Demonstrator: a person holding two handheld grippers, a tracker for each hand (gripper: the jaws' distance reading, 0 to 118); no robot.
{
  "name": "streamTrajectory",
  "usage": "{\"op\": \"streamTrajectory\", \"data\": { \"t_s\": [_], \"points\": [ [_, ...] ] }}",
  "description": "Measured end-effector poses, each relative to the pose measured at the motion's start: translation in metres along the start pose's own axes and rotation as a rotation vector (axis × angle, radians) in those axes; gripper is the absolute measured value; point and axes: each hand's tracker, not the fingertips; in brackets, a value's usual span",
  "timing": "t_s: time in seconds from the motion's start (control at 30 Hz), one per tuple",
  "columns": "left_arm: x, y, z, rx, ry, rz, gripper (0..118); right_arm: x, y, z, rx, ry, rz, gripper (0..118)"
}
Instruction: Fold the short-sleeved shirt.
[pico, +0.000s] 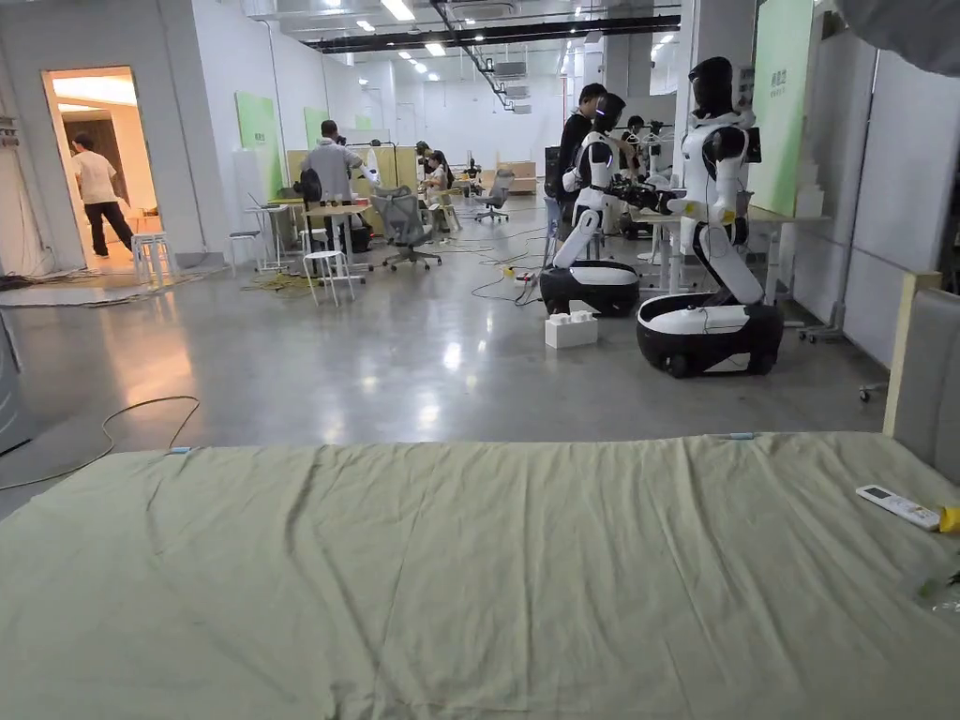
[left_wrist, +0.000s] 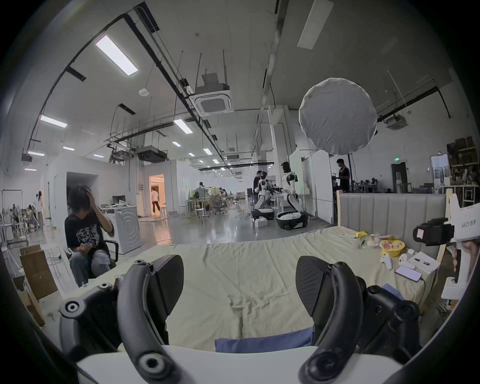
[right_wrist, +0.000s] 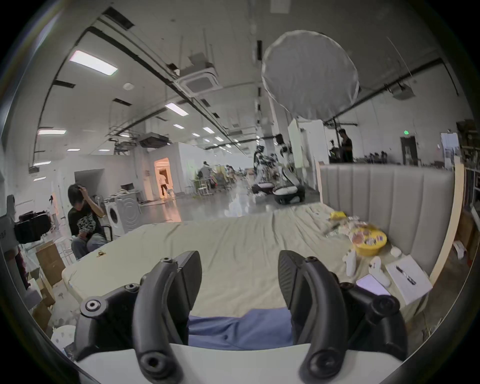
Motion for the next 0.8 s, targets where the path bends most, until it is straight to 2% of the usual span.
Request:
{"op": "streamTrajectory", "data": {
  "t_s": [0.07,0.1,0.13,0.2,0.23,0.27,0.3,0.33,0.63,0.7,0.8],
  "points": [
    [0.003,0.004,0.004,-0.026,-0.04,-0.037,55,-0.011,0.003,0.004,0.016,0.013,0.05,20],
    [0.004,0.004,0.003,-0.032,-0.052,-0.051,35,-0.016,0.004,0.006,0.03,0.01,0.078,11],
    [0.005,0.004,0.005,-0.029,-0.069,-0.073,8,-0.021,0.005,0.007,0.05,0.015,0.112,11],
    [0.006,0.004,0.004,-0.032,-0.066,-0.065,5,-0.024,0.003,0.008,0.062,0.026,0.115,8],
    [0.006,0.004,0.004,-0.027,-0.056,-0.058,5,-0.024,-0.001,0.006,0.039,0.057,0.087,6],
    [0.003,0.006,0.003,-0.033,-0.064,-0.035,2,-0.026,-0.006,0.003,-0.009,0.055,0.044,4],
    [0.002,0.007,0.001,-0.042,-0.075,-0.008,0,-0.029,-0.008,0.002,-0.032,0.026,0.043,3],
    [0.002,0.006,0.001,-0.039,-0.068,-0.001,0,-0.032,-0.005,0.002,0.012,0.032,0.107,3],
    [-0.01,0.0,-0.009,-0.075,-0.088,0.06,0,-0.034,-0.007,-0.002,-0.018,0.035,0.103,2],
    [-0.018,-0.004,-0.014,-0.117,-0.123,0.131,0,-0.035,-0.009,-0.003,-0.025,0.038,0.099,2],
    [-0.047,-0.016,-0.023,-0.156,-0.228,0.352,0,-0.032,-0.016,-0.005,-0.055,0.035,0.091,2]
  ]
}}
